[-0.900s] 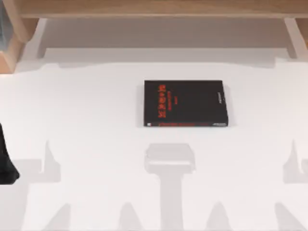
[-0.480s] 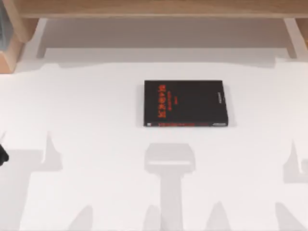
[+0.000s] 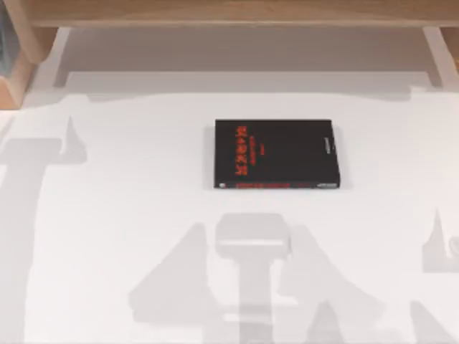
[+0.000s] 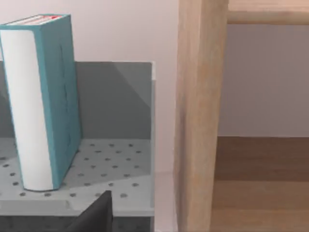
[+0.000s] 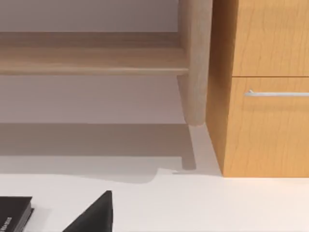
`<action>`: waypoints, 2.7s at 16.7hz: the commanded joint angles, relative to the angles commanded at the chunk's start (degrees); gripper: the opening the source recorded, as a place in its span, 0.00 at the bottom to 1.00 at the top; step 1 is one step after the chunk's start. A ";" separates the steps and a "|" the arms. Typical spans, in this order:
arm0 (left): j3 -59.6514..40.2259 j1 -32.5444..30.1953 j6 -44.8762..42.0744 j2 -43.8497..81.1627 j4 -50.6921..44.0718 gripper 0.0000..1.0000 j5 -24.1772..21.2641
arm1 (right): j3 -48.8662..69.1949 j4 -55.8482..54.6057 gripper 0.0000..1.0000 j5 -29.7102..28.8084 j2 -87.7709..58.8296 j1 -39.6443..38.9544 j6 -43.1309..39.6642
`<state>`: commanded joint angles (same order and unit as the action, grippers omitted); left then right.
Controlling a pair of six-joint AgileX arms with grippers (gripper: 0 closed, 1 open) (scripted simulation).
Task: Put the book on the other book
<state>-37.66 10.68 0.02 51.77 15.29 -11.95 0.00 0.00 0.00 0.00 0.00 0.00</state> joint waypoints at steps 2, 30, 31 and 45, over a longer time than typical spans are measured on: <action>-8.21 2.35 0.02 12.73 3.32 1.00 -2.59 | 0.00 0.00 1.00 0.00 0.00 0.00 0.00; -53.25 11.28 0.19 70.17 15.11 1.00 -12.38 | 0.00 0.00 1.00 0.00 0.00 0.00 0.00; -53.25 11.28 0.19 70.17 15.11 1.00 -12.38 | 0.00 0.00 1.00 0.00 0.00 0.00 0.00; -53.25 11.28 0.19 70.17 15.11 0.02 -12.38 | 0.00 0.00 1.00 0.00 0.00 0.00 0.00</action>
<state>-90.91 21.96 0.21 121.94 30.40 -24.33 0.00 0.00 0.00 0.00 0.00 0.00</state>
